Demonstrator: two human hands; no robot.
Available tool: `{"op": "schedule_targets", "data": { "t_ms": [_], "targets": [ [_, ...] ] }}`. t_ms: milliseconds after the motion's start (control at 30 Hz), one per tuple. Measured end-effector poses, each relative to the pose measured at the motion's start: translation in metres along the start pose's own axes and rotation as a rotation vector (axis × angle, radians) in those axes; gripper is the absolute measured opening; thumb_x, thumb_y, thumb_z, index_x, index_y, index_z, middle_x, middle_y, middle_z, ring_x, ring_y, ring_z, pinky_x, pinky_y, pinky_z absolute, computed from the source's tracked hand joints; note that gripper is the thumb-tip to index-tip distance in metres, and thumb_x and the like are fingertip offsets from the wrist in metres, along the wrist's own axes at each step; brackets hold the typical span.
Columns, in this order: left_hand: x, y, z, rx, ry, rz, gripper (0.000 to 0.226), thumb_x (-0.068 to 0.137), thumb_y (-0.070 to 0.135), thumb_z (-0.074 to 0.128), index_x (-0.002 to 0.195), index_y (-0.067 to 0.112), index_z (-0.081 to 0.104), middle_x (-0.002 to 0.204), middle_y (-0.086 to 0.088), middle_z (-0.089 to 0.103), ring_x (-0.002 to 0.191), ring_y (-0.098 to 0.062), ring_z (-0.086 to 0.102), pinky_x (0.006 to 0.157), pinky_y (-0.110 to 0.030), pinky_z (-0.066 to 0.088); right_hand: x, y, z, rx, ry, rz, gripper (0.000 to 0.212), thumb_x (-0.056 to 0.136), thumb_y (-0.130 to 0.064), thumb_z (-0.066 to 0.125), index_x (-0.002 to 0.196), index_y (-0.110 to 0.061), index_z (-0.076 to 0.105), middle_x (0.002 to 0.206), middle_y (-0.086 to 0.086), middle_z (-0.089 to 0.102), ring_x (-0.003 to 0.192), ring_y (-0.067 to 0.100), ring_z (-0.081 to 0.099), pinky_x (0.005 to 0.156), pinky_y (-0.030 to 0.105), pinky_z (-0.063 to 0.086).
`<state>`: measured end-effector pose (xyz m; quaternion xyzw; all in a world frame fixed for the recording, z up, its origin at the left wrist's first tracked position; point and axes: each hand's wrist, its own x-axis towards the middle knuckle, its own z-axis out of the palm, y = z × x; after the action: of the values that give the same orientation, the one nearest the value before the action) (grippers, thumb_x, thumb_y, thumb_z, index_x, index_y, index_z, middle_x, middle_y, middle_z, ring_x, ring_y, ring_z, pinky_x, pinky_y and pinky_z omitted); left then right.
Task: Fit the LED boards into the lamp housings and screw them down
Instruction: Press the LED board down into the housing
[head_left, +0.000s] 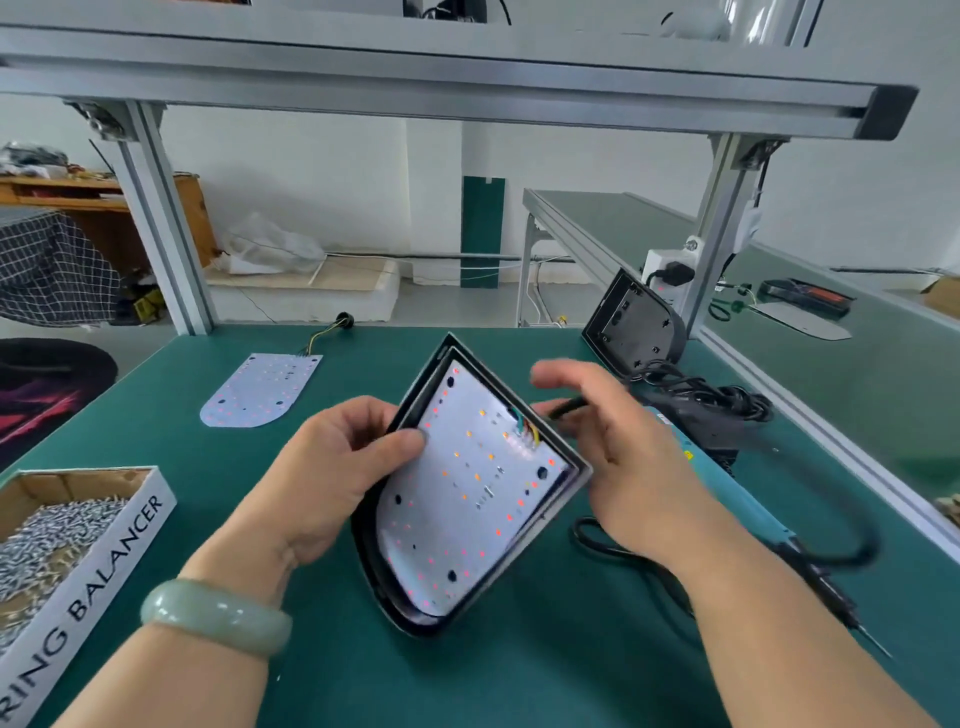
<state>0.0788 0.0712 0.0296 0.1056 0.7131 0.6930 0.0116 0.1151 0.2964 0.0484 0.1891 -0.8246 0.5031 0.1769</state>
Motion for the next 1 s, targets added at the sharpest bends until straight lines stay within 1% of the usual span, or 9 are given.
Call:
{"op": "schedule_targets", "data": {
  "t_ms": [100,233,333,433,567,700,800,900,1000],
  "targets": [
    [0.0,-0.004,-0.002,-0.07,0.031,-0.083,0.011,0.087,0.01,0.06,0.076,0.013,0.058,0.062,0.001,0.065,0.05,-0.009,0.055,0.047,-0.018,0.048,-0.001,-0.002,-0.004,-0.033,0.176,0.002,0.059,0.076,0.018,0.036,0.085,-0.033,0.065,0.099,-0.012,0.066,0.09,0.007,0.062,0.081,0.018,0.047],
    [0.0,-0.005,-0.007,-0.099,0.115,-0.232,0.014,0.094,0.013,0.054,0.08,0.01,0.057,0.067,-0.005,0.065,0.052,-0.014,0.058,0.051,-0.024,0.051,0.006,-0.01,-0.011,0.76,0.456,0.038,0.039,0.089,0.004,0.042,0.08,-0.02,0.071,0.088,0.0,0.071,0.084,0.015,0.066,0.081,0.029,0.053],
    [0.003,-0.008,-0.014,-0.148,0.204,-0.401,0.016,0.098,0.015,0.051,0.089,0.006,0.061,0.084,-0.014,0.068,0.07,-0.025,0.063,0.067,-0.036,0.054,0.003,-0.021,-0.029,1.073,0.371,-0.059,0.05,0.078,0.013,0.033,0.068,-0.024,0.064,0.084,-0.001,0.065,0.046,0.005,0.044,0.054,0.021,0.046],
    [0.008,-0.01,-0.015,-0.235,0.32,-0.457,0.017,0.099,0.013,0.049,0.091,0.004,0.061,0.088,-0.013,0.067,0.073,-0.024,0.063,0.065,-0.035,0.051,-0.004,-0.025,-0.03,0.736,-0.024,0.147,0.036,0.079,0.004,0.035,0.072,-0.024,0.057,0.087,0.011,0.067,0.038,0.006,0.027,0.041,0.019,0.031],
    [0.013,-0.009,-0.022,-0.484,0.451,-0.472,0.014,0.097,0.01,0.052,0.087,0.007,0.061,0.067,-0.005,0.07,0.05,-0.015,0.066,0.043,-0.026,0.053,-0.011,-0.01,-0.008,-0.455,-0.51,0.383,0.004,0.102,-0.028,0.031,0.099,-0.031,0.03,0.074,0.0,0.052,0.052,0.009,0.041,0.051,0.025,0.037],
    [0.009,-0.011,-0.027,-0.439,0.41,-0.445,0.016,0.095,0.016,0.054,0.097,0.004,0.066,0.073,-0.005,0.072,0.061,-0.017,0.067,0.061,-0.029,0.054,-0.018,-0.006,0.026,-0.84,-0.599,0.261,0.043,0.087,-0.001,0.038,0.119,-0.025,0.023,0.106,0.003,0.042,0.075,0.022,0.047,0.064,0.038,0.037],
    [0.004,-0.007,-0.021,-0.307,0.317,-0.37,0.018,0.094,0.015,0.055,0.093,0.002,0.066,0.079,-0.009,0.075,0.061,-0.02,0.069,0.061,-0.031,0.056,-0.022,-0.001,0.04,-0.847,-0.536,0.18,0.053,0.076,0.006,0.04,0.12,-0.024,0.038,0.14,0.004,0.023,0.094,0.03,0.045,0.072,0.036,0.035],
    [-0.001,-0.002,-0.011,-0.225,0.314,-0.297,0.018,0.095,0.012,0.054,0.082,0.005,0.065,0.066,-0.005,0.073,0.049,-0.017,0.067,0.041,-0.025,0.05,-0.019,0.007,0.037,-0.427,-0.422,0.266,0.037,0.097,-0.017,0.043,0.123,-0.044,0.041,0.157,-0.01,-0.006,0.117,0.016,0.048,0.096,0.027,0.037],
    [-0.003,0.0,-0.005,-0.222,0.33,-0.282,0.018,0.094,0.012,0.054,0.082,0.004,0.065,0.065,-0.005,0.073,0.049,-0.017,0.066,0.04,-0.025,0.05,-0.012,0.007,0.03,-0.229,-0.17,0.374,0.048,0.096,-0.05,0.034,0.139,-0.042,0.016,0.149,0.004,0.025,0.094,0.008,0.054,0.089,0.024,0.033]
  ]
}}
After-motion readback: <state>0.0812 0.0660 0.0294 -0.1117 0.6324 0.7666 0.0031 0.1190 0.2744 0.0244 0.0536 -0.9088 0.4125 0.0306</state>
